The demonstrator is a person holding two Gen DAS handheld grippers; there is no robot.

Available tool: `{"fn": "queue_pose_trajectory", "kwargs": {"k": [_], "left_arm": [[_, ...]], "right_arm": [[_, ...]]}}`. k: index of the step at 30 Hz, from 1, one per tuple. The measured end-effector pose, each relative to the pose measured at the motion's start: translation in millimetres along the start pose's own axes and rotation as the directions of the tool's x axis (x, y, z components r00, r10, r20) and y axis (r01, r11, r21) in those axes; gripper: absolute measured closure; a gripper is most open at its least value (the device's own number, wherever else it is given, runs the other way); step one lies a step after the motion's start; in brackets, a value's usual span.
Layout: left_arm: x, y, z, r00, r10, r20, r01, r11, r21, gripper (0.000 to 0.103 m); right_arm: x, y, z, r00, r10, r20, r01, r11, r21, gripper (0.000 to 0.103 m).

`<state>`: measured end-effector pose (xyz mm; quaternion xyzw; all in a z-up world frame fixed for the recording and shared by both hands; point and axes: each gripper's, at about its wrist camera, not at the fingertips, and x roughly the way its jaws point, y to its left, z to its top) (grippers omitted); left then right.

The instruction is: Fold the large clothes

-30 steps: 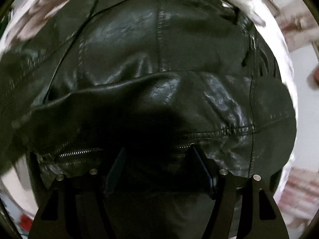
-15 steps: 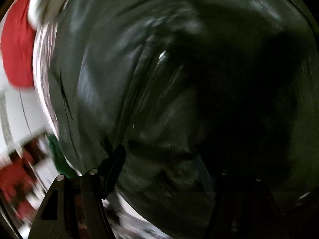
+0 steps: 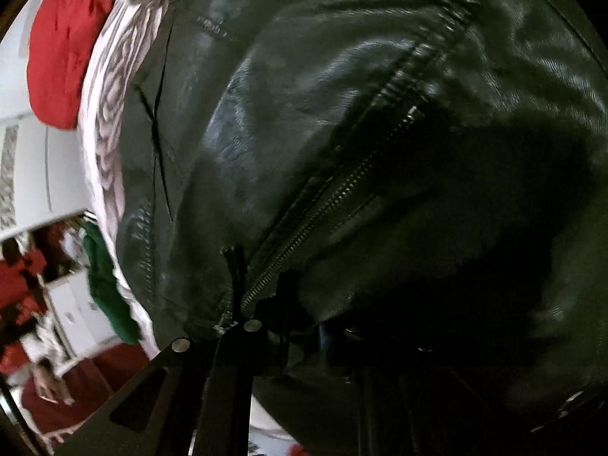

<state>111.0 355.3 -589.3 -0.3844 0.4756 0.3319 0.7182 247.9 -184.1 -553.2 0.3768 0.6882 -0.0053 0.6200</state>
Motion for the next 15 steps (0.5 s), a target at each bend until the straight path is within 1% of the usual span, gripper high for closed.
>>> {"fn": "queue_pose_trajectory", "kwargs": {"k": [4, 5, 8, 9, 10, 11, 12, 13, 14, 15], "left_arm": [[0, 2, 1, 1.000, -0.011, -0.005, 0.011, 1.000, -0.006, 0.096], [-1, 2, 1, 1.000, -0.013, -0.006, 0.013, 1.000, -0.007, 0.096], [-7, 0, 2, 1.000, -0.014, -0.002, 0.014, 1.000, -0.004, 0.097], [-10, 0, 3, 1.000, -0.016, 0.001, 0.016, 1.000, 0.002, 0.097], [-14, -1, 4, 1.000, -0.016, 0.006, 0.016, 1.000, 0.009, 0.097], [-17, -3, 4, 1.000, -0.015, 0.010, 0.015, 1.000, 0.017, 0.097], [-20, -4, 4, 1.000, -0.010, 0.015, 0.010, 0.999, 0.030, 0.097], [-24, -7, 4, 1.000, -0.004, 0.022, 0.003, 0.999, 0.051, 0.097], [-28, -11, 4, 1.000, 0.003, 0.030, -0.005, 0.997, 0.073, 0.097], [-31, -15, 3, 0.999, 0.016, 0.039, -0.019, 0.995, 0.101, 0.097]], "right_arm": [[10, 4, 2, 0.999, -0.040, 0.008, 0.040, 0.999, -0.020, 0.092], [14, -1, 3, 0.999, -0.052, 0.005, 0.052, 0.998, -0.025, 0.092], [18, 12, 3, 0.994, -0.105, -0.021, 0.104, 0.992, -0.067, 0.091], [15, 14, 3, 0.992, -0.123, -0.041, 0.119, 0.989, -0.085, 0.088], [16, 22, 4, 0.986, -0.158, -0.061, 0.150, 0.982, -0.114, 0.080], [12, 29, 4, 0.975, -0.213, -0.065, 0.201, 0.968, -0.151, 0.073], [5, 29, 3, 0.966, -0.254, -0.047, 0.242, 0.952, -0.188, 0.063], [-1, 39, 1, 0.954, -0.301, -0.012, 0.289, 0.927, -0.237, 0.059], [-8, 47, -2, 0.936, -0.351, 0.035, 0.345, 0.894, -0.287, 0.057], [-15, 53, -4, 0.917, -0.392, 0.079, 0.396, 0.861, -0.320, 0.051]]}}
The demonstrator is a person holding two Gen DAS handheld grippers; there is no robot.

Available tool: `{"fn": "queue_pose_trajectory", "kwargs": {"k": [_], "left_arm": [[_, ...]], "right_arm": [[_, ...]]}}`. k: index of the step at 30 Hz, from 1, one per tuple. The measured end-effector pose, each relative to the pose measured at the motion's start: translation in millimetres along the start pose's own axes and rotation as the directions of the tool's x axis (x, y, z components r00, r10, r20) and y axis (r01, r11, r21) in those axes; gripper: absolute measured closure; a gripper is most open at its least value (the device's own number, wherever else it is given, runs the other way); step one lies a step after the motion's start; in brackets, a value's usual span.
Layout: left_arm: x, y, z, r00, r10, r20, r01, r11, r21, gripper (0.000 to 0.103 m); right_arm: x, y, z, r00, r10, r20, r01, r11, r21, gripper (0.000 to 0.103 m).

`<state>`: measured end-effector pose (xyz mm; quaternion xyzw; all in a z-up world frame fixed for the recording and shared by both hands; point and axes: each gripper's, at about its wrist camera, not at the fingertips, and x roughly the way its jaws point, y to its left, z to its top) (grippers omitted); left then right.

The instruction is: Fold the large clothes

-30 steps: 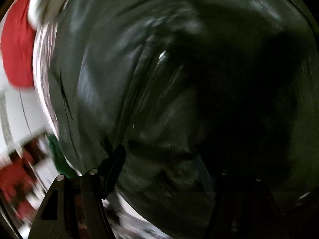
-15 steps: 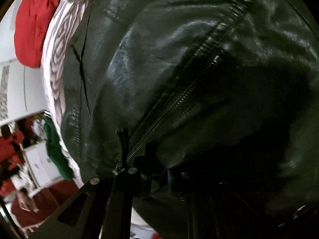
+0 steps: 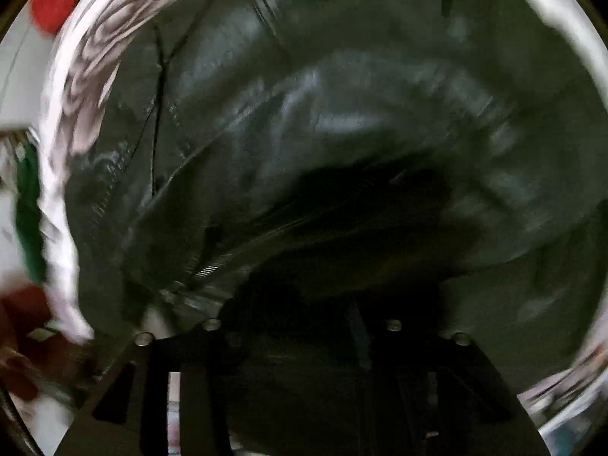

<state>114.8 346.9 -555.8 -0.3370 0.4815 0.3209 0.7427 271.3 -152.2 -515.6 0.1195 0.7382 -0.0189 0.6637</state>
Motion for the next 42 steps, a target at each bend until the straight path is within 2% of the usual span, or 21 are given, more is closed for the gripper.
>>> {"fn": "queue_pose_trajectory", "kwargs": {"k": [2, 4, 6, 10, 13, 15, 17, 22, 25, 28, 29, 30, 31, 32, 34, 36, 38, 41, 42], "left_arm": [[0, -4, 0, 1.000, 0.013, 0.001, -0.013, 0.999, 0.030, 0.097], [5, -2, -2, 1.000, 0.021, -0.015, -0.021, 1.000, 0.017, 0.097], [16, 5, -4, 0.999, 0.023, -0.044, -0.024, 0.999, -0.022, 0.097], [23, 6, -7, 0.999, 0.028, -0.045, -0.030, 0.999, -0.035, 0.097], [22, 6, -7, 0.999, 0.026, -0.047, -0.027, 0.999, -0.034, 0.097], [22, 8, -6, 0.999, 0.019, -0.050, -0.021, 0.999, -0.033, 0.097], [21, 7, -5, 0.999, 0.015, -0.052, -0.017, 1.000, -0.022, 0.097], [21, 8, -6, 0.999, 0.007, -0.051, -0.008, 1.000, -0.028, 0.097], [21, 9, -7, 0.999, 0.004, -0.049, -0.005, 1.000, -0.025, 0.097], [20, 10, -7, 0.999, -0.003, -0.051, 0.002, 1.000, -0.018, 0.097], [21, 10, -7, 0.999, -0.006, -0.052, 0.005, 1.000, -0.017, 0.097], [21, 10, -6, 0.999, -0.008, -0.053, 0.008, 1.000, -0.014, 0.097], [21, 11, -6, 0.998, -0.013, -0.055, 0.012, 1.000, -0.010, 0.097], [21, 11, -6, 0.998, -0.016, -0.056, 0.015, 1.000, -0.008, 0.096], [21, 11, -6, 0.998, -0.022, -0.057, 0.023, 1.000, 0.003, 0.096], [21, 12, -6, 0.998, -0.027, -0.057, 0.027, 1.000, 0.009, 0.096], [21, 13, -6, 0.998, -0.032, -0.058, 0.032, 0.999, 0.013, 0.096], [21, 14, -6, 0.998, -0.037, -0.059, 0.038, 0.999, 0.010, 0.096], [20, 14, -6, 0.997, -0.040, -0.060, 0.040, 0.999, 0.006, 0.096]], "right_arm": [[-11, 7, -1, 0.991, -0.118, 0.066, 0.123, 0.990, -0.071, 0.049], [-11, 10, 1, 0.985, -0.151, 0.087, 0.159, 0.984, -0.084, 0.049], [-4, 13, 6, 0.987, -0.146, 0.067, 0.151, 0.985, -0.081, 0.049], [2, 26, 12, 0.999, -0.038, 0.039, 0.040, 0.998, -0.054, 0.049], [-5, 32, 11, 0.999, 0.008, 0.042, -0.006, 0.999, -0.047, 0.049], [-9, 26, 9, 0.994, 0.107, -0.001, -0.107, 0.994, 0.025, 0.049], [-13, 9, 6, 0.974, 0.224, -0.034, -0.219, 0.969, 0.113, 0.049], [-13, 13, 12, 0.914, 0.406, -0.024, -0.393, 0.896, 0.205, 0.048], [-3, 34, 27, 0.883, 0.468, -0.023, -0.446, 0.855, 0.264, 0.047], [29, 37, 33, 0.869, 0.491, -0.064, -0.442, 0.828, 0.345, 0.046], [42, 41, 37, 0.868, 0.492, -0.066, -0.432, 0.814, 0.388, 0.046], [46, 41, 37, 0.879, 0.475, -0.051, -0.417, 0.814, 0.404, 0.051], [47, 43, 36, 0.881, 0.472, -0.025, -0.421, 0.808, 0.412, 0.075], [46, 49, 36, 0.882, 0.472, -0.016, -0.428, 0.813, 0.396, 0.087], [33, 61, 37, 0.905, 0.426, 0.007, -0.402, 0.849, 0.342, 0.095], [13, 74, 39, 0.918, 0.393, 0.058, -0.394, 0.881, 0.264, 0.095], [3, 84, 44, 0.922, 0.379, 0.083, -0.388, 0.895, 0.219, 0.095], [18, 91, 55, 0.937, 0.348, 0.019, -0.345, 0.920, 0.184, 0.095], [21, 90, 59, 0.936, 0.353, -0.006, -0.346, 0.920, 0.186, 0.094]]}}
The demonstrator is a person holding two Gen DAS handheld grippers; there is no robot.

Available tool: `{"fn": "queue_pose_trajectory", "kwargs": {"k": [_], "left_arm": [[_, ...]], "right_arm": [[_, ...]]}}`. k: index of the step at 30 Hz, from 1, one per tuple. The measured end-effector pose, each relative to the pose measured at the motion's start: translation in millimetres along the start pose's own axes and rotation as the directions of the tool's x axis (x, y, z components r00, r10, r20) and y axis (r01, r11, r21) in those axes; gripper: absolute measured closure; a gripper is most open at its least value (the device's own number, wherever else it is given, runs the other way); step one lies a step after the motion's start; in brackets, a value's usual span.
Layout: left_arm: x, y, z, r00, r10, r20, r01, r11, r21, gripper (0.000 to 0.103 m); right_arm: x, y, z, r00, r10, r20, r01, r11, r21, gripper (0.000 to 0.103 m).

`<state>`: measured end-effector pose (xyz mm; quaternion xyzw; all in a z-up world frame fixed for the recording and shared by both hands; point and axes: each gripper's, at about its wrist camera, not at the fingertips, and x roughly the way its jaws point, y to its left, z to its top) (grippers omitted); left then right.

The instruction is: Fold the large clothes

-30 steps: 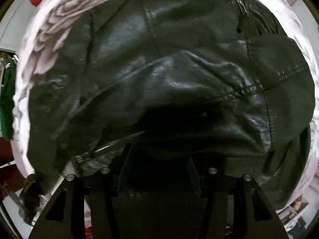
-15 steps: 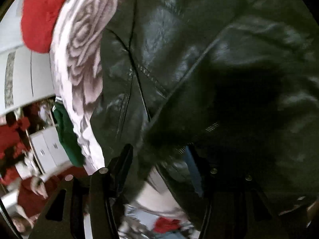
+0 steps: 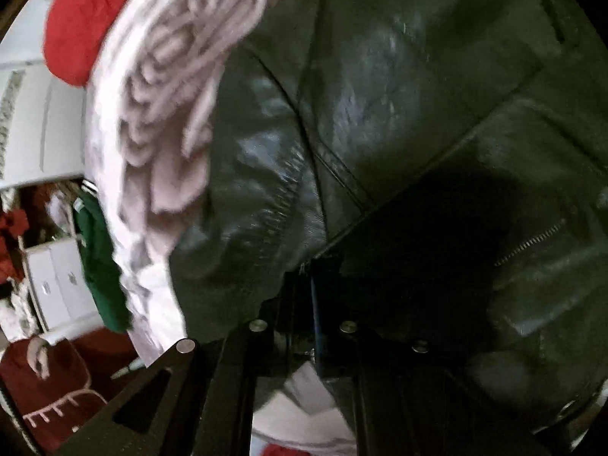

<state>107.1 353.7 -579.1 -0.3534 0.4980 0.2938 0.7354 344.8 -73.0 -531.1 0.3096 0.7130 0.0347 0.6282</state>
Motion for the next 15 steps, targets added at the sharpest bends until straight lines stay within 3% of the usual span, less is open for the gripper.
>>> {"fn": "queue_pose_trajectory", "kwargs": {"k": [2, 3, 4, 6, 7, 9, 10, 12, 15], "left_arm": [[-5, 0, 1, 1.000, -0.006, 0.005, 0.006, 1.000, -0.010, 0.096], [-9, -3, 1, 1.000, -0.001, 0.012, 0.001, 1.000, 0.001, 0.097], [-15, -8, 1, 0.999, 0.018, 0.028, -0.019, 0.999, 0.031, 0.097], [-29, -25, -3, 0.997, 0.036, 0.065, -0.042, 0.994, 0.100, 0.097], [-39, -42, -9, 0.993, 0.070, 0.094, -0.085, 0.981, 0.174, 0.097], [-53, -66, -19, 0.989, 0.067, 0.134, -0.101, 0.958, 0.267, 0.098], [-64, -88, -28, 0.985, 0.061, 0.159, -0.113, 0.935, 0.335, 0.098], [-77, -120, -44, 0.984, 0.026, 0.177, -0.100, 0.899, 0.425, 0.098], [-104, -191, -79, 0.980, -0.090, 0.176, -0.027, 0.820, 0.572, 0.098]], "right_arm": [[-5, -6, 3, 0.999, 0.017, -0.034, -0.018, 0.999, -0.033, 0.092], [-8, -6, 2, 0.999, -0.002, -0.042, -0.001, 0.998, -0.067, 0.080], [-15, -9, -2, 0.997, -0.061, -0.036, 0.056, 0.991, -0.118, 0.057], [-27, -12, -11, 0.982, -0.186, 0.026, 0.187, 0.959, -0.215, 0.045], [-32, -13, -15, 0.969, -0.240, 0.062, 0.248, 0.934, -0.259, 0.045], [-39, -19, -27, 0.902, -0.402, 0.156, 0.431, 0.835, -0.343, 0.045], [-41, -26, -30, 0.881, -0.440, 0.176, 0.473, 0.806, -0.356, 0.045], [-45, -47, -35, 0.864, -0.471, 0.180, 0.504, 0.790, -0.350, 0.045], [-62, -90, -37, 0.868, -0.472, 0.152, 0.496, 0.818, -0.290, 0.045]]}}
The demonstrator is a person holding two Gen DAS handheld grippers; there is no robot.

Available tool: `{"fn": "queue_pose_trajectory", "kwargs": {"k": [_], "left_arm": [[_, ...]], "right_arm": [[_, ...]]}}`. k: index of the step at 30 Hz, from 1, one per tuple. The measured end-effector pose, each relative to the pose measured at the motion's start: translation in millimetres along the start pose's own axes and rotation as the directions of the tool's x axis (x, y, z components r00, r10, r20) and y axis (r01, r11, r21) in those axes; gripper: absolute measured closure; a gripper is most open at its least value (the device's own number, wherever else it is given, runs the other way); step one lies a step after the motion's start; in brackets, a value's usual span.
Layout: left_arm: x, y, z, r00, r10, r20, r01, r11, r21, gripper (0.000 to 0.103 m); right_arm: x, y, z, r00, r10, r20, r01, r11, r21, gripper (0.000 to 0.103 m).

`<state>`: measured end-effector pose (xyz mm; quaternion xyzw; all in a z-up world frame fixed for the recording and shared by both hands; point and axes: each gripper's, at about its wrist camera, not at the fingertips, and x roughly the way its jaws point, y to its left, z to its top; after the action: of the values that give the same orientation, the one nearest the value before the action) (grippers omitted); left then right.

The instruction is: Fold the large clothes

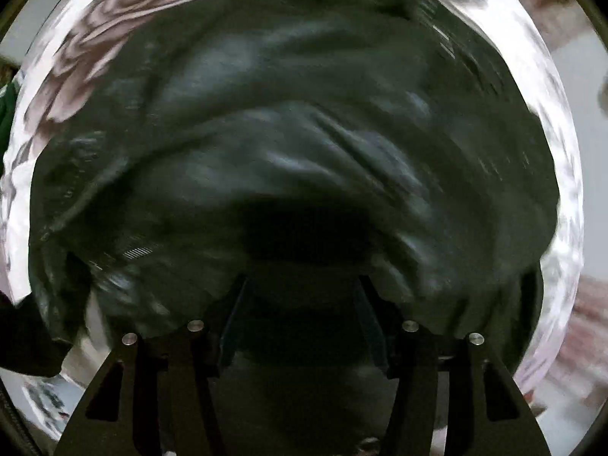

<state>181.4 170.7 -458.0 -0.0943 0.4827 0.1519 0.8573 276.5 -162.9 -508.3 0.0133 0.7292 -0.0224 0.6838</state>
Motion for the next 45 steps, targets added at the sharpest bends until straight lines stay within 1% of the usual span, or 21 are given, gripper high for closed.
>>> {"fn": "queue_pose_trajectory", "kwargs": {"k": [2, 4, 7, 10, 12, 13, 16, 18, 20, 22, 23, 24, 25, 26, 27, 31, 33, 38, 41, 43, 45], "left_arm": [[-16, -64, 8, 0.994, -0.110, 0.022, 0.108, 0.989, 0.098, 0.098], [-25, -126, 10, 0.978, -0.209, 0.007, 0.204, 0.962, 0.183, 0.098], [-31, -222, 3, 0.941, -0.335, -0.050, 0.336, 0.904, 0.265, 0.098], [-26, -292, -6, 0.902, -0.416, -0.113, 0.430, 0.850, 0.303, 0.098], [-16, -328, -13, 0.892, -0.421, -0.162, 0.451, 0.823, 0.345, 0.098], [-8, -347, -20, 0.895, -0.405, -0.189, 0.447, 0.817, 0.366, 0.098], [26, -388, -37, 0.905, -0.318, -0.283, 0.414, 0.813, 0.410, 0.097], [40, -398, -44, 0.905, -0.272, -0.326, 0.399, 0.809, 0.432, 0.094], [37, -399, -50, 0.911, -0.265, -0.316, 0.390, 0.801, 0.455, 0.091], [33, -396, -46, 0.920, -0.263, -0.291, 0.376, 0.803, 0.462, 0.088], [29, -392, -42, 0.921, -0.270, -0.281, 0.376, 0.807, 0.456, 0.079], [25, -389, -39, 0.916, -0.285, -0.284, 0.389, 0.804, 0.449, 0.055], [23, -386, -37, 0.915, -0.289, -0.281, 0.392, 0.801, 0.452, 0.039], [24, -386, -41, 0.920, -0.283, -0.273, 0.383, 0.800, 0.462, 0.015], [25, -387, -41, 0.925, -0.271, -0.267, 0.371, 0.799, 0.474, 0.010], [21, -377, -39, 0.929, -0.247, -0.275, 0.358, 0.784, 0.506, 0.010], [12, -363, -36, 0.940, -0.239, -0.243, 0.334, 0.790, 0.514, 0.010], [2, -303, -19, 0.970, -0.162, -0.184, 0.232, 0.848, 0.477, 0.010], [12, -266, -7, 0.978, -0.092, -0.188, 0.165, 0.891, 0.423, 0.010], [19, -239, 5, 0.981, -0.053, -0.187, 0.119, 0.923, 0.365, 0.010], [26, -211, 16, 0.983, -0.017, -0.182, 0.071, 0.951, 0.300, 0.010]], "right_arm": [[-1, -37, -11, 1.000, 0.003, -0.009, -0.003, 0.998, 0.063, 0.045], [-2, -74, -21, 1.000, 0.008, -0.015, -0.006, 0.992, 0.128, 0.045], [-4, -129, -33, 1.000, 0.009, -0.016, -0.006, 0.977, 0.215, 0.045], [-1, -179, -41, 1.000, 0.023, -0.021, -0.016, 0.959, 0.283, 0.045], [3, -209, -44, 0.998, 0.053, -0.022, -0.043, 0.947, 0.319, 0.045], [6, -224, -45, 0.997, 0.075, -0.018, -0.064, 0.936, 0.345, 0.045], [11, -261, -50, 0.984, 0.175, 0.023, -0.170, 0.903, 0.395, 0.045], [15, -277, -53, 0.971, 0.235, 0.051, -0.234, 0.876, 0.422, 0.045], [17, -290, -58, 0.954, 0.286, 0.085, -0.294, 0.848, 0.441, 0.045], [15, -302, -62, 0.936, 0.331, 0.117, -0.348, 0.830, 0.437, 0.037], [12, -306, -63, 0.923, 0.359, 0.140, -0.384, 0.818, 0.428, 0.036], [10, -309, -72, 0.915, 0.374, 0.153, -0.403, 0.813, 0.420, 0.036], [6, -312, -74, 0.906, 0.388, 0.168, -0.422, 0.807, 0.413, 0.036], [1, -318, -75, 0.896, 0.401, 0.191, -0.444, 0.797, 0.409, 0.036], [-5, -325, -77, 0.887, 0.410, 0.212, -0.461, 0.788, 0.407, 0.036], [-26, -353, -76, 0.830, 0.469, 0.301, -0.557, 0.720, 0.414, 0.036], [-35, -346, -70, 0.812, 0.491, 0.315, -0.584, 0.695, 0.420, 0.035], [-37, -308, -33, 0.783, 0.541, 0.306, -0.622, 0.680, 0.388, 0.035], [-26, -270, -6, 0.755, 0.591, 0.284, -0.655, 0.661, 0.366, 0.035], [-26, -261, 4, 0.739, 0.618, 0.270, -0.672, 0.645, 0.362, 0.035], [-25, -254, 12, 0.733, 0.631, 0.254, -0.677, 0.639, 0.365, 0.035]]}}
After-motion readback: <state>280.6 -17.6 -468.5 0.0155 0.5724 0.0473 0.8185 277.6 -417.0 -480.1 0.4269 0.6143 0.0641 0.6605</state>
